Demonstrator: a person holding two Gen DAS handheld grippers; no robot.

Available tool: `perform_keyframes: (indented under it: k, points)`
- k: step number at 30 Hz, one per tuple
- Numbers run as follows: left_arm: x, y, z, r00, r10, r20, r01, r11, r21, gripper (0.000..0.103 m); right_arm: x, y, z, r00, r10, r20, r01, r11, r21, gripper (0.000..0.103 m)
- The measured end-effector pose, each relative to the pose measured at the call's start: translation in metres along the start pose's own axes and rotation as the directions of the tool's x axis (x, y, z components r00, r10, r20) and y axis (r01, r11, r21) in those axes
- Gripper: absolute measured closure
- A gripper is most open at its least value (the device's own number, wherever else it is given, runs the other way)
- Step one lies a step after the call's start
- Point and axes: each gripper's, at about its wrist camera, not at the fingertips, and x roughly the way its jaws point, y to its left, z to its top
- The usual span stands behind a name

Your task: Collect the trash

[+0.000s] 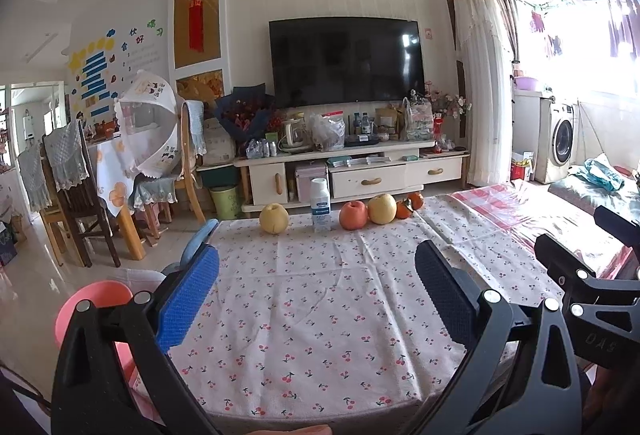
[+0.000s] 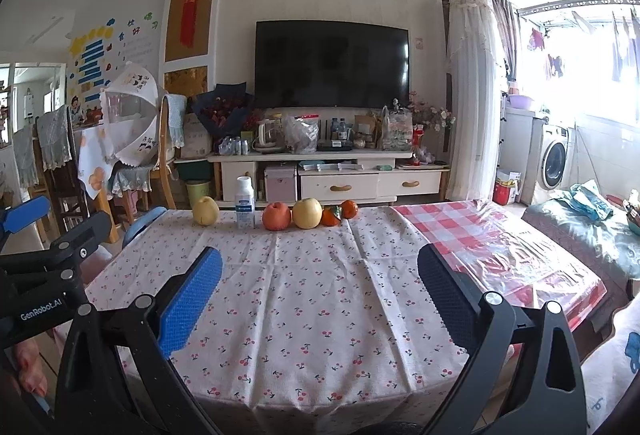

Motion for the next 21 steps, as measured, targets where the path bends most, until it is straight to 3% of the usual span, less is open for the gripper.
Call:
perform_keyframes:
  k: [21]
  points:
    - [0.041,0.001,-0.020,0.998,-0.004,-0.066,0.005,1.000,0.017,0.004,0.035,0.004,-0.009,1.000,-0.003,-0.030,0.002,1.000,-0.009,0.006]
